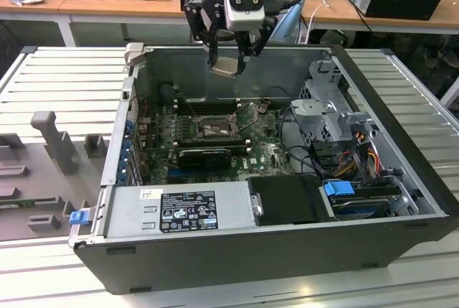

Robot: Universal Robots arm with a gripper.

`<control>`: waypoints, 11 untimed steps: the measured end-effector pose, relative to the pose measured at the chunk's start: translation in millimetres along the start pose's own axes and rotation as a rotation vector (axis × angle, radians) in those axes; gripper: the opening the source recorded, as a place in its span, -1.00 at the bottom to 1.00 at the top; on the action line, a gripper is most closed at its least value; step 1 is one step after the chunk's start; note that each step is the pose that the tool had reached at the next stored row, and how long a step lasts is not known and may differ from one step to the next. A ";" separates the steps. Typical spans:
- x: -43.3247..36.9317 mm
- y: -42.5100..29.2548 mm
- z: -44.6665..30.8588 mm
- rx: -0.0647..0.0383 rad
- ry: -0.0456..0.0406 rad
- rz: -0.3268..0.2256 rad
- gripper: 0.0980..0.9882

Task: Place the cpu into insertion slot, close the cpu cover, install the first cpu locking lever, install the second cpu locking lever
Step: 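Place the cpu into insertion slot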

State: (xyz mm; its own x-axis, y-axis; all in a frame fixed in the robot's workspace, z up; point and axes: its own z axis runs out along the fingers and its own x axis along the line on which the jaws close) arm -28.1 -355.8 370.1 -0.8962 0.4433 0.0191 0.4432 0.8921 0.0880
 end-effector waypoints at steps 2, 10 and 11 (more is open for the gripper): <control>0.0 0.0 0.0 0.000 -0.0018 0.021 -0.04; 0.0 0.0 0.0 -0.002 -0.0077 0.087 -0.04; 0.0 0.0 0.0 -0.002 -0.0086 0.097 -0.04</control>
State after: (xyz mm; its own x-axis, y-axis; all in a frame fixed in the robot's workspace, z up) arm -28.1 -355.8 370.2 -0.8487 0.5285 0.0192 0.5280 0.8447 0.0879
